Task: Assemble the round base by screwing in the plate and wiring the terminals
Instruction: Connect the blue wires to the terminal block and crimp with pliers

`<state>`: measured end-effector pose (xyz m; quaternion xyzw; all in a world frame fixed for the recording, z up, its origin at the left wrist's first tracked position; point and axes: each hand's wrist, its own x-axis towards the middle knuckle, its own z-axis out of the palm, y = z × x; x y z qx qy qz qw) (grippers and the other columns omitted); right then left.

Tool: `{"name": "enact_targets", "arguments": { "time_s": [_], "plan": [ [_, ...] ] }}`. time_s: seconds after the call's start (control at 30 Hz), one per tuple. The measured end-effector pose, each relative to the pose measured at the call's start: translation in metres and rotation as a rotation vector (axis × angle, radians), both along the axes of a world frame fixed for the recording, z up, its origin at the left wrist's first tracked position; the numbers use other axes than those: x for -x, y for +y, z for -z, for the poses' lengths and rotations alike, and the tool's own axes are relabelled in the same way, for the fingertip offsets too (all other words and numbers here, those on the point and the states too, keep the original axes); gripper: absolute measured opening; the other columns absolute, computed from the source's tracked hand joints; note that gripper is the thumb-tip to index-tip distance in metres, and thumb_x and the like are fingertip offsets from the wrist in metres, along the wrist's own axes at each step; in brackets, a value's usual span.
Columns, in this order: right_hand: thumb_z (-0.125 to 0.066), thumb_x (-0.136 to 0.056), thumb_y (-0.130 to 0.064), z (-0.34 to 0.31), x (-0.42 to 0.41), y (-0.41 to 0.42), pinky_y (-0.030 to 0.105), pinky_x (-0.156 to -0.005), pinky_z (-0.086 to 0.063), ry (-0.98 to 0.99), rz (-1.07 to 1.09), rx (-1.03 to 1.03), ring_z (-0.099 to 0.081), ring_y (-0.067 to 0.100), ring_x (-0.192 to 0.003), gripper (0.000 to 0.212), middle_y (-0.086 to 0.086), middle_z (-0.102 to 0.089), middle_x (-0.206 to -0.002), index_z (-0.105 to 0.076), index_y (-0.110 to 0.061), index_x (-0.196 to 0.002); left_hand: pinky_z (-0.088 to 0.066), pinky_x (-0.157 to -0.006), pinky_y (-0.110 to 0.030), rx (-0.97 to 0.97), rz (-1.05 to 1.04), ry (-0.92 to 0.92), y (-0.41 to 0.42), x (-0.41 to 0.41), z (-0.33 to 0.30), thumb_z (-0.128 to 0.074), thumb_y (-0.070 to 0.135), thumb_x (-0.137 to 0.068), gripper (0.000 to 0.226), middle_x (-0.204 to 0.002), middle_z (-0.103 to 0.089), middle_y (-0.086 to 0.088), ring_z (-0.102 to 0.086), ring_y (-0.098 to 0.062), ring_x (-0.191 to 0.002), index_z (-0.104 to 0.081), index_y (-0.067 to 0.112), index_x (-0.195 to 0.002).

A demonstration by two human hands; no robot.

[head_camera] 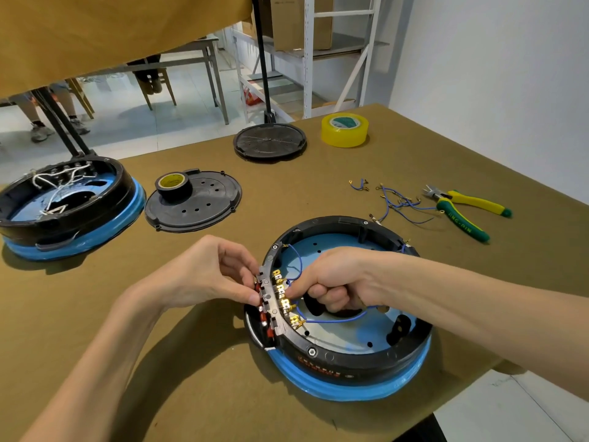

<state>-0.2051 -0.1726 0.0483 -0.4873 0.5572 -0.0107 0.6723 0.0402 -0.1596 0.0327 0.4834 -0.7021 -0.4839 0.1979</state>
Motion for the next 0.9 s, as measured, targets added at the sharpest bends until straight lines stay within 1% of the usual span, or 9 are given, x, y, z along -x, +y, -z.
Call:
{"name": "enact_targets", "arguments": {
  "time_s": [0.07,0.17,0.27,0.4,0.53,0.6,0.7,0.77,0.9],
  "plan": [
    [-0.069,-0.096,-0.009,0.001,-0.001,0.001,0.015,-0.035,-0.021,0.003,-0.001,0.005,-0.024,0.006,-0.035,0.030,-0.005,-0.041,-0.046,-0.057,-0.016,-0.070,-0.059,-0.084,-0.025,0.003,-0.008,0.014,0.000,0.000,0.001,-0.094,0.030,-0.064,0.032,-0.087,-0.077,-0.007,-0.075,-0.021,-0.084,-0.077,0.028,-0.091],
    [-0.068,-0.096,-0.009,0.003,-0.003,0.003,0.016,-0.033,-0.020,0.004,0.002,0.013,-0.024,0.007,-0.032,0.033,-0.006,-0.041,-0.043,-0.055,-0.016,-0.066,-0.059,-0.082,-0.023,0.009,-0.011,0.018,0.001,0.002,0.002,-0.093,0.032,-0.062,0.033,-0.086,-0.077,-0.006,-0.074,-0.019,-0.083,-0.077,0.030,-0.091],
    [-0.067,-0.097,-0.009,0.003,-0.003,0.003,0.016,-0.032,-0.021,0.009,-0.002,0.017,-0.024,0.007,-0.031,0.035,-0.005,-0.041,-0.042,-0.055,-0.015,-0.064,-0.059,-0.083,-0.023,0.013,-0.014,0.026,0.000,0.001,0.003,-0.093,0.029,-0.063,0.032,-0.086,-0.077,-0.006,-0.075,-0.020,-0.083,-0.077,0.025,-0.090],
    [-0.069,-0.096,-0.009,0.002,-0.001,0.001,0.017,-0.035,-0.022,-0.001,-0.028,0.037,-0.027,0.007,-0.033,0.026,-0.005,-0.042,-0.045,-0.058,-0.015,-0.072,-0.058,-0.085,-0.023,0.012,0.007,0.041,-0.001,-0.002,0.002,-0.093,0.032,-0.066,0.032,-0.089,-0.076,-0.006,-0.075,-0.020,-0.087,-0.077,0.030,-0.094],
    [-0.072,-0.095,-0.013,0.000,0.003,0.000,0.017,-0.035,-0.030,-0.028,0.019,0.036,-0.037,0.007,-0.034,0.020,-0.004,-0.045,-0.047,-0.065,-0.013,-0.076,-0.060,-0.081,-0.025,-0.033,0.008,0.103,-0.002,-0.005,0.004,-0.088,0.037,-0.076,0.029,-0.097,-0.077,-0.007,-0.076,-0.022,-0.091,-0.078,0.029,-0.102],
    [-0.075,-0.093,-0.012,0.000,0.003,-0.002,0.017,-0.036,-0.035,-0.020,0.036,0.114,-0.043,0.007,-0.036,0.021,-0.004,-0.049,-0.048,-0.065,-0.012,-0.075,-0.062,-0.078,-0.027,-0.049,-0.012,0.138,-0.002,-0.006,0.007,-0.082,0.033,-0.081,0.022,-0.103,-0.078,-0.007,-0.076,-0.022,-0.096,-0.079,0.027,-0.102],
    [-0.073,-0.094,-0.012,-0.002,0.000,-0.005,0.018,-0.037,-0.040,-0.022,0.022,0.199,-0.050,0.008,-0.038,0.013,-0.003,-0.054,-0.050,-0.065,-0.009,-0.085,-0.062,-0.076,-0.026,-0.049,-0.042,0.170,-0.004,-0.004,0.012,-0.079,0.028,-0.081,0.016,-0.102,-0.078,-0.007,-0.076,-0.022,-0.095,-0.081,0.026,-0.098],
    [-0.072,-0.095,-0.011,-0.001,-0.003,-0.006,0.018,-0.036,-0.039,-0.017,0.024,0.205,-0.049,0.008,-0.038,0.008,-0.002,-0.054,-0.051,-0.066,-0.008,-0.090,-0.061,-0.075,-0.024,-0.038,-0.046,0.183,-0.005,-0.002,0.015,-0.079,0.026,-0.082,0.015,-0.100,-0.079,-0.007,-0.076,-0.021,-0.093,-0.081,0.024,-0.096],
    [-0.070,-0.094,-0.006,0.001,-0.007,-0.009,0.016,-0.035,-0.031,-0.012,0.054,0.170,-0.040,0.007,-0.036,0.005,0.000,-0.050,-0.053,-0.066,-0.008,-0.095,-0.061,-0.073,-0.023,-0.021,-0.059,0.196,-0.007,-0.001,0.020,-0.079,0.021,-0.082,0.011,-0.095,-0.079,-0.008,-0.077,-0.021,-0.087,-0.081,0.023,-0.094]
  ]
}}
